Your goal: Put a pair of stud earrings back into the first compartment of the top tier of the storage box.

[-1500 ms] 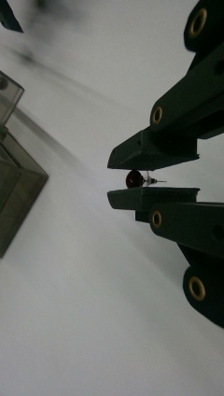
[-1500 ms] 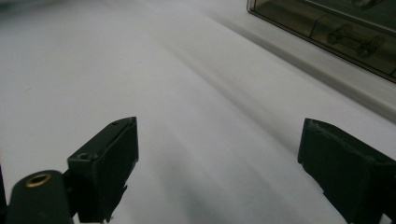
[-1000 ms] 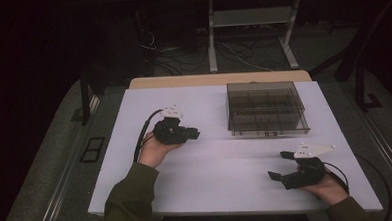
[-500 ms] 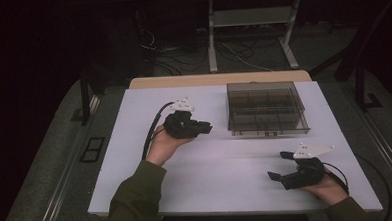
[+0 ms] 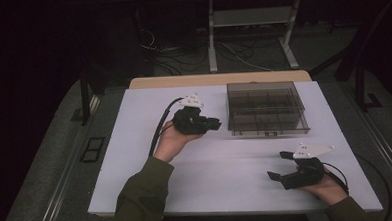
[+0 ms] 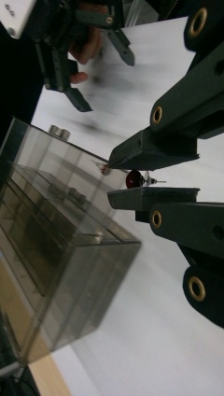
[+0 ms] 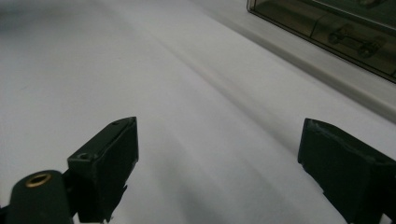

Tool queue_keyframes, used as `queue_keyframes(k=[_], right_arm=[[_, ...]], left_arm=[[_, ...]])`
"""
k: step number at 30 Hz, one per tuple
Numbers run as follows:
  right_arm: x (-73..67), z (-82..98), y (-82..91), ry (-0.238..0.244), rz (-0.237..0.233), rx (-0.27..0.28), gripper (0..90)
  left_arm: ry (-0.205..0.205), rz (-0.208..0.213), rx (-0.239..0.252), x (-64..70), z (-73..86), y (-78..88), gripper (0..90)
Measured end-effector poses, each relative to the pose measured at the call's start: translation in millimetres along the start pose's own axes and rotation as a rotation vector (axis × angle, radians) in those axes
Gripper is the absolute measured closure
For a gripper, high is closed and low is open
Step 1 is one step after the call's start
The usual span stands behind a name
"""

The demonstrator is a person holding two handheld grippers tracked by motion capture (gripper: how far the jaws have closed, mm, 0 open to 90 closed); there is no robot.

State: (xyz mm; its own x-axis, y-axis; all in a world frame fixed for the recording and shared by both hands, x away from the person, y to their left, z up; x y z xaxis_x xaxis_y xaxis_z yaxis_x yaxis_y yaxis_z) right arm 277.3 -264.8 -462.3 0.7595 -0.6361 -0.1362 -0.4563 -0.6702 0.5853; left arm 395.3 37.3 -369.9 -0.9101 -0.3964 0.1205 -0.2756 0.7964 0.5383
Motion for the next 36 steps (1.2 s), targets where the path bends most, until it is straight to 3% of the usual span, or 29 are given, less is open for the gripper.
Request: queue_keyframes(k=[14,25,28,36], right_arm=[[-0.5,-0.3,0.3,-0.001,-0.005,0.007,11.7],[-0.5,-0.9,0.8,-0.004,-0.008,0.011,11.8],[-0.7,-1.0,0.9,-0.004,-0.009,0.012,11.8],[-0.7,-0.8,0.9,-0.001,-0.009,0.012,11.7]], left_arm=[[-0.03,0.053,0.0,5.2,-22.5,-37.9,78.1],[-0.031,0.071,-0.032,7.8,-25.3,-68.8,78.2],[-0.033,0.065,-0.055,6.9,-21.9,-72.7,78.0],[-0.016,0.057,-0.042,4.3,-21.4,-70.7,72.1]])
Point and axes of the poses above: each handheld gripper's, and its own axes: y roughly backward along the jaws, z roughly out of its underside, x roughly to its right, the point moved 3 cm from there along -y, roughly forward along the jaws, and after that the axes turned 3 degrees about -z, right-handed, at the moved point
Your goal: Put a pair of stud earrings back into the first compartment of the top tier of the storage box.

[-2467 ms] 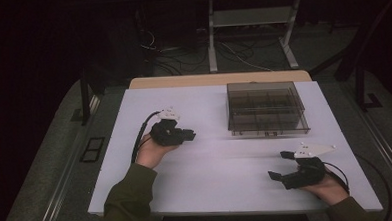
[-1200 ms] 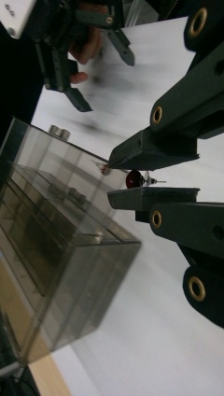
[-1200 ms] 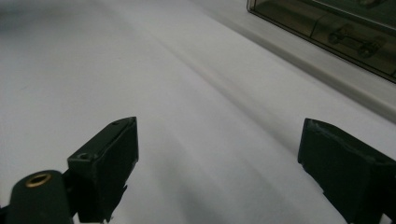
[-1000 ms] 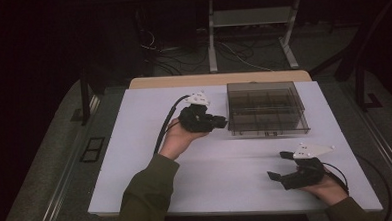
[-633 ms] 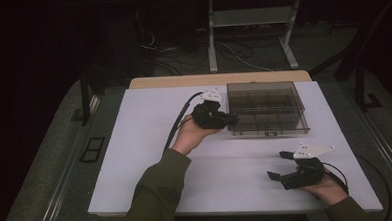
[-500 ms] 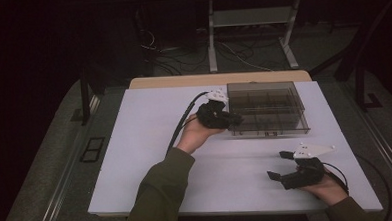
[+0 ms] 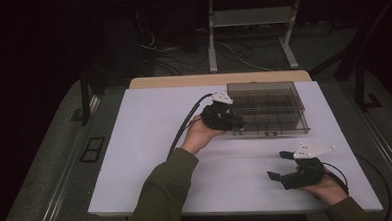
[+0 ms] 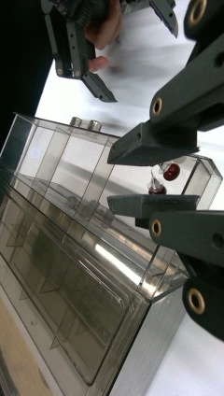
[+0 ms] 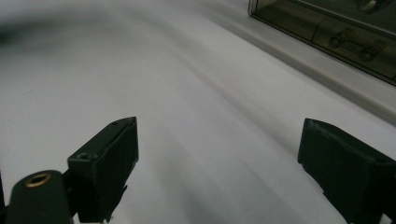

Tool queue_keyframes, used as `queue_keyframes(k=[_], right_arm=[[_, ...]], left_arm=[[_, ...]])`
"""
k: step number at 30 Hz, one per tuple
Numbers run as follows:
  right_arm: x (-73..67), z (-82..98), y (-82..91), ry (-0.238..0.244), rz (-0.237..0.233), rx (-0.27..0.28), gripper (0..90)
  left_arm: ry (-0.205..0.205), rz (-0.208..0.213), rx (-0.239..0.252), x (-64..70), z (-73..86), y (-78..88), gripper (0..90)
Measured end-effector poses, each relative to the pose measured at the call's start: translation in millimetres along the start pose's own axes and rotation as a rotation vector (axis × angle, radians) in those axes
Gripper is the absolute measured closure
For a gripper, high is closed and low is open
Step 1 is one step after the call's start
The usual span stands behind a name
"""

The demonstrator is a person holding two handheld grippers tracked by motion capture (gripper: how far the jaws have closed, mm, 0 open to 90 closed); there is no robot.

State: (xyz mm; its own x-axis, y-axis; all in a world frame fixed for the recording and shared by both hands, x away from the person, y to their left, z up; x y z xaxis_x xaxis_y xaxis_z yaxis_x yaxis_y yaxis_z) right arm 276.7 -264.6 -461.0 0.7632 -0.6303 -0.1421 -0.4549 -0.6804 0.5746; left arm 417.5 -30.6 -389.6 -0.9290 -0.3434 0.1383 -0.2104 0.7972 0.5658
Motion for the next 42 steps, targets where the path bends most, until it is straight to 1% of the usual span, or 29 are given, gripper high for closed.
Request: queue_keyframes(k=[2,3,4,5,6,8,12,15,17,18,20,22,25,29,33,36,37,39,42], right_arm=[[-0.1,0.3,0.4,0.0,0.001,0.0,11.7],[0.2,0.9,1.2,0.003,0.002,0.0,11.7],[0.2,0.9,1.2,0.003,0.002,0.0,11.7],[0.3,1.2,1.4,0.002,0.003,-0.001,11.8],[0.2,1.7,1.7,-0.004,0.003,-0.001,11.7],[0.4,1.8,2.4,-0.009,0.005,0.004,11.8],[1.1,1.6,2.8,-0.005,0.004,0.003,11.7],[1.3,1.2,2.6,-0.005,0.005,0.009,11.7],[1.2,1.5,2.7,-0.006,0.004,0.003,11.7],[1.0,1.8,2.8,-0.005,0.004,0.001,11.7],[0.7,1.9,3.2,-0.002,0.005,0.002,11.8],[0.6,1.5,3.9,0.0,0.008,0.005,11.7],[0.7,1.3,4.0,-0.001,0.009,0.005,11.7],[0.7,1.5,4.0,-0.001,0.008,0.007,11.8],[1.4,1.6,3.6,-0.002,0.005,0.007,11.8],[1.4,1.5,3.3,-0.001,0.004,0.007,11.7],[1.3,1.7,3.4,-0.001,0.004,0.006,11.7],[1.2,1.7,3.4,0.001,0.004,0.006,11.7],[1.5,1.7,3.2,0.001,0.004,0.005,11.8]], left_arm=[[-0.001,-0.001,0.002,-0.6,0.1,0.9,70.6],[-0.004,-0.002,-0.001,-0.9,-0.1,2.3,67.3],[-0.004,-0.002,-0.001,-0.9,-0.1,2.3,65.9],[-0.009,0.0,0.0,-1.6,-0.4,3.6,65.9],[0.0,0.0,0.003,-1.4,-0.7,4.9,63.5],[0.003,0.002,0.004,-1.8,-0.7,8.1,60.5],[0.012,-0.003,0.007,-1.0,0.4,16.9,53.2],[0.021,-0.009,0.022,-0.9,1.7,23.7,50.0],[0.019,-0.018,0.027,-1.3,2.6,29.1,47.6],[0.028,-0.021,0.037,-0.7,3.6,31.7,46.5],[0.032,-0.026,0.044,-0.2,7.1,37.9,44.4],[0.026,-0.035,0.037,-0.2,12.9,44.3,42.0],[0.024,-0.063,0.036,-1.0,24.5,54.6,38.5],[0.055,-0.094,0.044,-3.2,41.1,67.8,33.6],[0.074,-0.124,0.045,-3.9,56.7,77.6,31.6],[0.077,-0.151,0.034,-3.3,70.6,84.5,27.6],[0.073,-0.161,0.031,-2.9,75.7,87.3,24.1],[0.078,-0.179,0.031,-2.0,85.6,93.4,23.1],[0.107,-0.208,0.041,-0.8,98.1,102.1,18.8]])
Point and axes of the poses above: each handheld gripper's, and its own axes: y roughly backward along the jaws, z roughly out of its underside, x roughly to its right, the point moved 3 cm from there along -y, roughly forward along the jaws, and after that the axes turned 3 degrees about -z, right-handed, at the moved point
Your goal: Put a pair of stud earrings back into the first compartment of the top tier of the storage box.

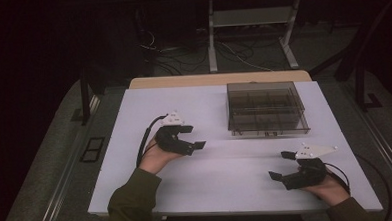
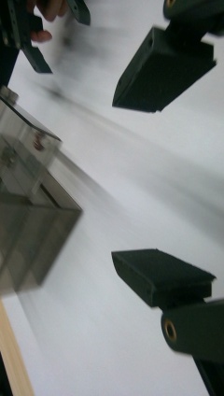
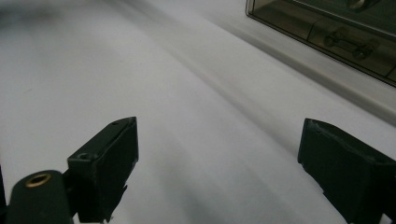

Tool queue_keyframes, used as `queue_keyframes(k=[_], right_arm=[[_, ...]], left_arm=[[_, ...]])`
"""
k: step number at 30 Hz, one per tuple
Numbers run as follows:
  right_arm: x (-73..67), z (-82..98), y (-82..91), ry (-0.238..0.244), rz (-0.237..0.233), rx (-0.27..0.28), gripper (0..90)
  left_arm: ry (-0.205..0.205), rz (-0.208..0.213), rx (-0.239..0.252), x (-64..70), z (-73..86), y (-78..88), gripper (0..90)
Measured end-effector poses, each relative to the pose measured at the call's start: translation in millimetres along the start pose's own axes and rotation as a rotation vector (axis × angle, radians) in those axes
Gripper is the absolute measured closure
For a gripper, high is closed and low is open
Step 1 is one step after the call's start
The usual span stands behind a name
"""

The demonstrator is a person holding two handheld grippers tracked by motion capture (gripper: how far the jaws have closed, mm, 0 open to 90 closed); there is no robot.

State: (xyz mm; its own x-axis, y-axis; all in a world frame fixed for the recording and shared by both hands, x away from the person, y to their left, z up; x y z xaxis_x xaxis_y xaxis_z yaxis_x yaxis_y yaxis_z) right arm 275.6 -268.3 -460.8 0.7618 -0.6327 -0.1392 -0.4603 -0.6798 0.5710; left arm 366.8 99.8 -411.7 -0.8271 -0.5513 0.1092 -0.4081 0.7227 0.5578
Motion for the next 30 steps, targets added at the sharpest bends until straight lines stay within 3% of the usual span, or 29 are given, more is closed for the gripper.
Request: queue_keyframes(k=[5,13,17,23,30], right_arm=[[0.2,0.0,-0.3,-0.002,0.002,0.0,11.7],[0.1,0.3,-0.5,0.0,0.004,-0.004,11.7],[0.3,0.3,-0.3,-0.001,0.004,-0.003,11.8],[0.3,0.5,-0.2,-0.005,0.005,-0.004,11.8],[0.2,1.0,-0.3,-0.004,0.007,-0.007,11.7]], left_arm=[[0.007,-0.048,0.0,-1.6,20.0,12.1,13.4],[0.004,-0.062,-0.032,3.8,47.8,22.9,7.8],[0.022,-0.059,-0.036,4.9,60.7,27.6,5.4],[0.044,-0.062,-0.033,10.7,72.8,32.3,0.0],[0.071,-0.074,-0.035,9.5,82.5,37.0,0.0]])
Point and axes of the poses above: each handheld gripper's, and its own axes: y roughly backward along the jaws, z roughly out of its underside, x roughly to its right, the point moved 3 cm from there along -y, roughly forward along the jaws, and after that the axes turned 3 degrees about -z, right-handed, at the moved point
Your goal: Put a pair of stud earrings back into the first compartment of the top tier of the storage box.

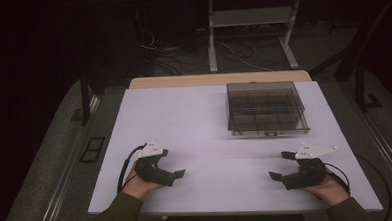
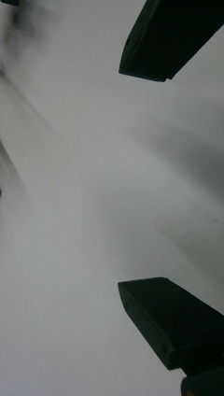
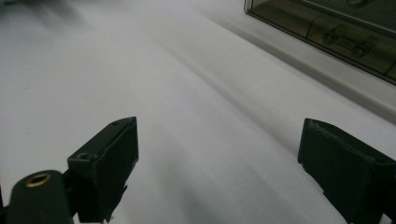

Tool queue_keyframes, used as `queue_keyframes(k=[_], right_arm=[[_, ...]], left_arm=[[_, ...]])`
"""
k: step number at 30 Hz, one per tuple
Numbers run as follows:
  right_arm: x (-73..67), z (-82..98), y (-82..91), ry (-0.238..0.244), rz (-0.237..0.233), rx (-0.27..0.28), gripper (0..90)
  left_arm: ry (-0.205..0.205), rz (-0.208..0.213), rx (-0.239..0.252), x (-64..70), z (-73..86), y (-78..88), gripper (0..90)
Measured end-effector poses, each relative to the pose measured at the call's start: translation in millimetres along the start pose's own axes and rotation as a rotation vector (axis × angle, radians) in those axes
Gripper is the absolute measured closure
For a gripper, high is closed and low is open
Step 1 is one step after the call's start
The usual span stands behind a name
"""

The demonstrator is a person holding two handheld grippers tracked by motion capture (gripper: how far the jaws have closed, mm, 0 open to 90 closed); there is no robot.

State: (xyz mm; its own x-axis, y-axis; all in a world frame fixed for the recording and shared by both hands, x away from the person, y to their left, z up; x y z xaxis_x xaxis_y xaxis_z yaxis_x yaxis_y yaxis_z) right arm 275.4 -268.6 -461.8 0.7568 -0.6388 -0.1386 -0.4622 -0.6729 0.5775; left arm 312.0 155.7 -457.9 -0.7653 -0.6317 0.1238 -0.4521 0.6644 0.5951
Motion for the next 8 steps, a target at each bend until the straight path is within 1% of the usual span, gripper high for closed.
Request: queue_keyframes(k=[3,7,8], right_arm=[[0.1,0.1,0.2,0.0,0.0,0.001,11.7],[1.1,0.4,0.4,-0.001,0.005,0.003,11.8],[1.2,0.6,0.3,0.0,0.004,0.001,11.8]], left_arm=[[-0.003,-0.002,-0.003,0.3,2.1,-0.6,0.0],[-0.018,-0.003,-0.002,0.8,1.4,-0.9,0.0],[-0.027,-0.01,-0.016,0.7,2.0,-1.3,0.0]])
Point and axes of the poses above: each handheld gripper's, and its own axes: y roughly backward along the jaws, z roughly out of its underside, x roughly to its right, the point moved 3 cm from there along -y, roughly forward along the jaws, and after that the axes turned 3 degrees about -z, right-handed, at the moved point
